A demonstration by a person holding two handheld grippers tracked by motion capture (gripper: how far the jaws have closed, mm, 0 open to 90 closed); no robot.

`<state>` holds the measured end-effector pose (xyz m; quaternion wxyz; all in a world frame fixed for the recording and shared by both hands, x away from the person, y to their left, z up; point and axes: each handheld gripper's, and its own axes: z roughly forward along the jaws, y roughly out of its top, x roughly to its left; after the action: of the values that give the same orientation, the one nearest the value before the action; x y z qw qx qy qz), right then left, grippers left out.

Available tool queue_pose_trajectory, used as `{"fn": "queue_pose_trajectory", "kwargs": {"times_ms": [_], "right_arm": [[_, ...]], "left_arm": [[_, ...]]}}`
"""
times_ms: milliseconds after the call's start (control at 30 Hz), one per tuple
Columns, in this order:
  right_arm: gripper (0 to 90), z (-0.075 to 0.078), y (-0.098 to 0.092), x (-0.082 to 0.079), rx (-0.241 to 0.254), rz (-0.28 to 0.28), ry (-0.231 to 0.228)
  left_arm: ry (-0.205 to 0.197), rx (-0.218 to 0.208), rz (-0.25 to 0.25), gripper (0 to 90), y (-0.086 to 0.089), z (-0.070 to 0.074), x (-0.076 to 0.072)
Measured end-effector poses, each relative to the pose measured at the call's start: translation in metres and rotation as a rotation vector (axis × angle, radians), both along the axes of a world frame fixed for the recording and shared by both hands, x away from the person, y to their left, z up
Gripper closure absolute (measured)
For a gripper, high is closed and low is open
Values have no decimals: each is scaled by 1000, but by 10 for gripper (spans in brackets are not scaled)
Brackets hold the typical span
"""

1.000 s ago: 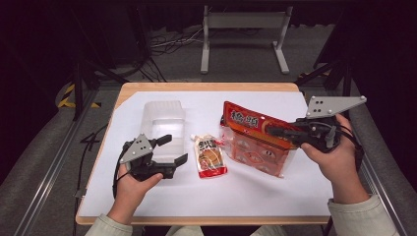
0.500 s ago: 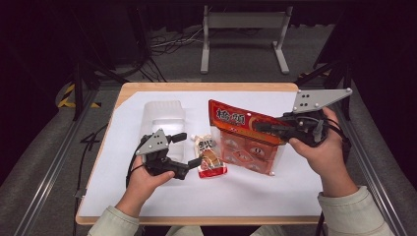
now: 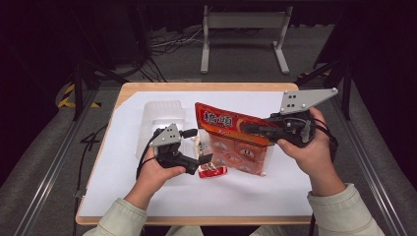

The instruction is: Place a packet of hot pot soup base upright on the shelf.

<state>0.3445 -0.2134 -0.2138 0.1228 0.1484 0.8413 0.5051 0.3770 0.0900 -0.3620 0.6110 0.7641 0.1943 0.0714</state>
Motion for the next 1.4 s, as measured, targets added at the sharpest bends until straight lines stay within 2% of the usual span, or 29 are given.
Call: {"fn": "queue_pose_trajectory", "kwargs": {"times_ms": [100, 167, 233, 433, 533, 600, 700, 733, 767, 800, 833, 867, 967, 1000, 1067, 1167, 1300, 1367, 1400], "right_arm": [[900, -1, 4, 1, 4, 9, 4], [900, -3, 7, 1, 6, 16, 6], [900, -4, 8, 1, 6, 18, 6], [900, -7, 12, 3, 14, 24, 10], [900, -8, 14, 4, 13, 26, 13], [900, -10, 15, 5, 14, 28, 14], [900, -12, 15, 6, 21, 32, 12], [900, -14, 15, 8, 34, 44, 12], [900, -15, 15, 9, 39, 44, 13], [900, -16, 14, 10, 45, 45, 15], [900, -16, 14, 11, 50, 45, 16], [900, -17, 13, 11, 54, 45, 19], [900, -19, 13, 11, 57, 46, 19], [900, -20, 13, 11, 61, 48, 20], [900, -22, 12, 12, 77, 48, 24], [900, -25, 12, 12, 89, 50, 33], [900, -27, 11, 12, 93, 48, 30], [900, -28, 9, 13, 97, 48, 34], [900, -28, 9, 14, 100, 51, 36]], "left_arm": [[1, -17, -12, 36, -4, 0, 3], [-7, -32, -62, 38, -8, -3, 6], [-7, -32, -79, 38, -9, -5, 7], [6, -73, -100, 42, -14, -13, 10], [-6, -75, -103, 44, -18, -13, 10], [-1, -92, -124, 61, -19, -14, 10], [-23, -97, -144, 94, -21, -15, 9], [-26, -102, -160, 138, -21, -15, 9], [-52, -120, -185, 176, -22, -16, 8], [-52, -120, -185, 204, -22, -16, 8], [-70, -135, -205, 245, -21, -16, 8], [-71, -146, -215, 273, -20, -16, 9], [-77, -158, -222, 371, -20, -16, 8], [-90, -157, -226, 371, -20, -15, 7], [-94, -165, -230, 475, -19, -15, 5], [-67, -182, -255, 580, -19, -16, 2], [-69, -168, -275, 691, -18, -15, -1], [-78, -154, -260, 711, -18, -13, -4], [-67, -151, -261, 711, -18, -12, -5]]}}
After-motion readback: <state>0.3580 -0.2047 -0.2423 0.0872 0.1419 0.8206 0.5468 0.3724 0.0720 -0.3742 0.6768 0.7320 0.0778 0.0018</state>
